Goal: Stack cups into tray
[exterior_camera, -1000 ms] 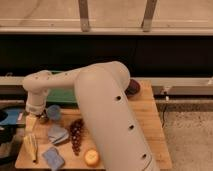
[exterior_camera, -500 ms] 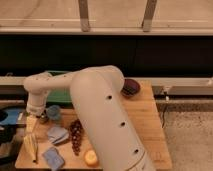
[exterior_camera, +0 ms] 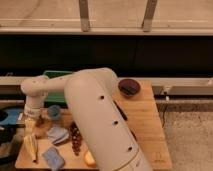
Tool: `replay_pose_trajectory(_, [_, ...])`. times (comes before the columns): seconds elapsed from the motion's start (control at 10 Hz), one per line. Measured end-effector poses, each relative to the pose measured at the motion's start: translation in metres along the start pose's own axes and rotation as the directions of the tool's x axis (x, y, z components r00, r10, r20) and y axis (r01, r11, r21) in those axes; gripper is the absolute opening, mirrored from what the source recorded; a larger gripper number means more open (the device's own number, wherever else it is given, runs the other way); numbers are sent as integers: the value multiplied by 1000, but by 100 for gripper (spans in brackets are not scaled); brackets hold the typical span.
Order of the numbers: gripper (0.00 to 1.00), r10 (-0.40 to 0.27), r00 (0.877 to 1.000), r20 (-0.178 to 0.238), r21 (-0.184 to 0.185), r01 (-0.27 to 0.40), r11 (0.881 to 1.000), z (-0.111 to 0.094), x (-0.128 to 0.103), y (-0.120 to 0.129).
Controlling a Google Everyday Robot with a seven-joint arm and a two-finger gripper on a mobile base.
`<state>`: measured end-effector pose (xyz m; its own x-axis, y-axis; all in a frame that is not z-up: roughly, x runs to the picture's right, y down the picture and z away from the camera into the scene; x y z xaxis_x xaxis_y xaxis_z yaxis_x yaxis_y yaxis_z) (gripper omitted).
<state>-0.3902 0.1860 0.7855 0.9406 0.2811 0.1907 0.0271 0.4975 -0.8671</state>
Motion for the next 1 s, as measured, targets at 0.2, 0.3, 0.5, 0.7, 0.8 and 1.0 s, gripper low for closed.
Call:
replay_pose_trajectory(0.2, [20, -1, 1000, -5, 7, 1, 1000, 0, -2, 2])
replay_pose_trajectory(0.3, [9, 2, 1000, -7, 12, -2, 1000, 0, -1, 1])
replay_pose_trajectory(0.5, [0, 1, 1000, -7, 26, -1, 1000, -4, -2, 1])
replay_pose_trajectory(0.7, [0, -4, 1000, 5, 47, 4, 999, -20, -3, 1])
replay_pose_trajectory(0.8, [0, -8, 1000, 11, 66, 7, 998, -33, -6, 4])
replay_pose_trajectory(1.0, [0, -10, 1000, 20, 109, 8, 994, -60, -8, 9])
